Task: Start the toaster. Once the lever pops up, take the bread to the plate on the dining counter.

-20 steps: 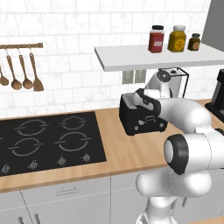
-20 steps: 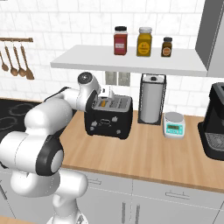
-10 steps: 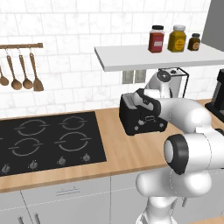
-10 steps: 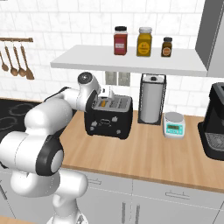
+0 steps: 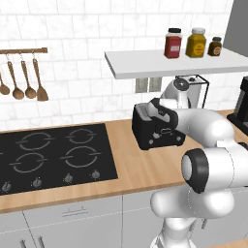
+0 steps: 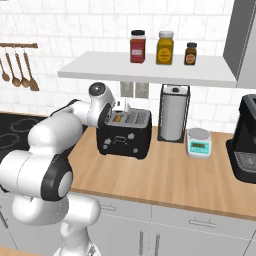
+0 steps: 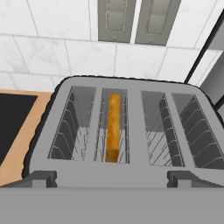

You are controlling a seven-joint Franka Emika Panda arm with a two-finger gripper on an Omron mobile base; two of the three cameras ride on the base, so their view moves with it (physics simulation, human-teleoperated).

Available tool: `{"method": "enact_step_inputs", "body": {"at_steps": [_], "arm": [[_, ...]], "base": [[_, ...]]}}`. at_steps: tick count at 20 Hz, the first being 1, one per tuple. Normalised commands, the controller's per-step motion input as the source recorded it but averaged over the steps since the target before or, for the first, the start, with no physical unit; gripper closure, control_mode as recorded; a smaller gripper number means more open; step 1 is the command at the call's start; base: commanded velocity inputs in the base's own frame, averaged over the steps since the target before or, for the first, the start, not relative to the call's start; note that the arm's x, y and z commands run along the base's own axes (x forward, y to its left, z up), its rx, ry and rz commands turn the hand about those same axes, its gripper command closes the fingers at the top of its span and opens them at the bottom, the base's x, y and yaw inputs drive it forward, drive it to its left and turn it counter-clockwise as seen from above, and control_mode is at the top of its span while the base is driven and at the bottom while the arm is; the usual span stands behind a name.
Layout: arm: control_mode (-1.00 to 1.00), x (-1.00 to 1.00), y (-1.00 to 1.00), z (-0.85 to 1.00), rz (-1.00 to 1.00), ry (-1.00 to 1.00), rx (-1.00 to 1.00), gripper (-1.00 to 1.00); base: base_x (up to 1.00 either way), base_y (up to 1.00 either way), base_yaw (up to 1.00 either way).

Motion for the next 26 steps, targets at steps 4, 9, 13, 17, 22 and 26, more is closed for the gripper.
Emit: {"method": "enact_step_inputs", "body": {"at_steps": [4, 9, 13, 17, 22, 26], "arm": [[-1.00, 0.00, 0.00, 0.00, 0.00, 0.00, 0.00, -1.00], [-1.00, 0.00, 0.00, 0.00, 0.00, 0.00, 0.00, -1.00], [-1.00, 0.00, 0.00, 0.00, 0.00, 0.00, 0.00, -1.00], [-1.00, 0.00, 0.00, 0.00, 0.00, 0.00, 0.00, -1.00], [-1.00, 0.00, 0.00, 0.00, 0.00, 0.00, 0.00, -1.00], [-1.00, 0.00, 0.00, 0.00, 0.00, 0.00, 0.00, -1.00]], "base": [[0.00, 0.00, 0.00], [0.00, 0.00, 0.00], [0.00, 0.00, 0.00], [0.00, 0.00, 0.00], [0.00, 0.00, 0.00], [0.00, 0.00, 0.00]]}}
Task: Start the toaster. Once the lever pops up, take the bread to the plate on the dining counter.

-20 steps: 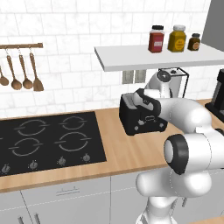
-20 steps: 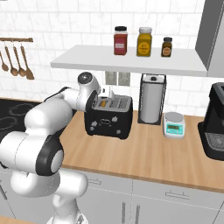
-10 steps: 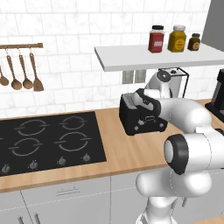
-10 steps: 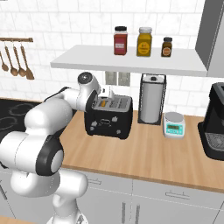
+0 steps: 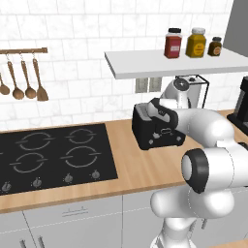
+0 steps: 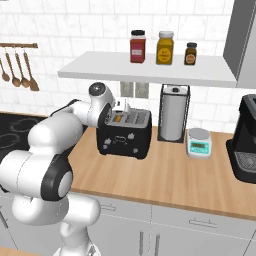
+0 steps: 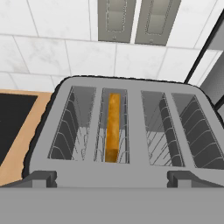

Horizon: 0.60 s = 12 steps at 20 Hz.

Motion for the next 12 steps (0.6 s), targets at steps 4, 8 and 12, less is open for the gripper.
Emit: {"method": "enact_step_inputs", "body": {"at_steps": [4, 8, 12], "arm": [[-1.00, 0.00, 0.00, 0.00, 0.00, 0.00, 0.00, -1.00], [-1.00, 0.00, 0.00, 0.00, 0.00, 0.00, 0.00, -1.00], [-1.00, 0.00, 0.00, 0.00, 0.00, 0.00, 0.00, -1.00]], "base": [[0.00, 0.00, 0.00], [0.00, 0.00, 0.00], [0.00, 0.00, 0.00]]}}
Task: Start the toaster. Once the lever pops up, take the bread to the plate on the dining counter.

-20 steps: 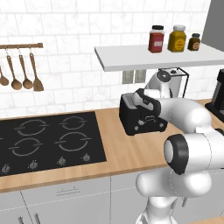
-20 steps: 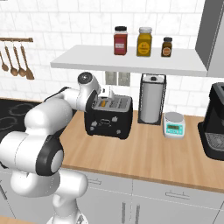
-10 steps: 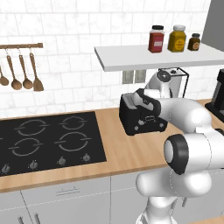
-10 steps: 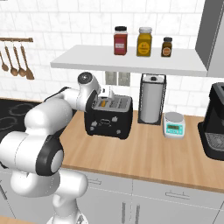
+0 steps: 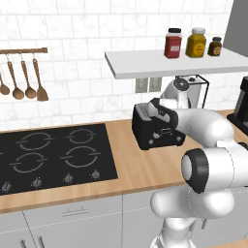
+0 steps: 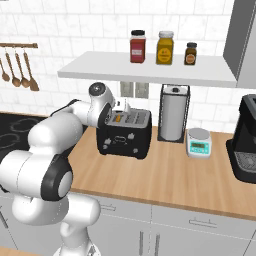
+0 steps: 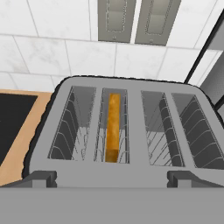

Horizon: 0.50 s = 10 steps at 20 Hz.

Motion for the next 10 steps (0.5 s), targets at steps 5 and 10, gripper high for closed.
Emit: {"method": "enact_step_inputs", "body": {"at_steps": [5, 10], "arm": [[-1.00, 0.00, 0.00, 0.00, 0.00, 0.00, 0.00, -1.00], [-1.00, 0.00, 0.00, 0.00, 0.00, 0.00, 0.00, -1.00]], "base": [[0.00, 0.00, 0.00], [0.00, 0.00, 0.00]]}}
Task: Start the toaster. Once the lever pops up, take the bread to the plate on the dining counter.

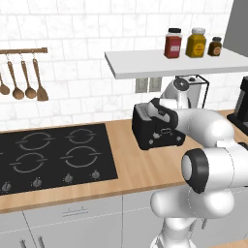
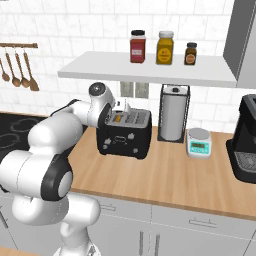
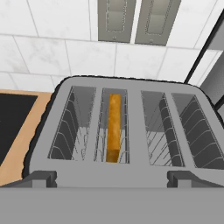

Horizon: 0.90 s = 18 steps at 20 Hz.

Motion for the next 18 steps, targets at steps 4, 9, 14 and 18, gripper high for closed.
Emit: {"method": "enact_step_inputs", "body": {"at_steps": [4, 9, 14, 18], "arm": [[-1.00, 0.00, 0.00, 0.00, 0.00, 0.00, 0.00, -1.00], [-1.00, 0.00, 0.00, 0.00, 0.00, 0.00, 0.00, -1.00], [-1.00, 0.00, 0.00, 0.00, 0.00, 0.00, 0.00, -1.00], [-1.00, 0.00, 0.00, 0.00, 0.00, 0.00, 0.00, -1.00]], "base": [[0.00, 0.00, 0.00], [0.00, 0.00, 0.00], [0.00, 0.00, 0.00], [0.00, 0.00, 0.00]]}}
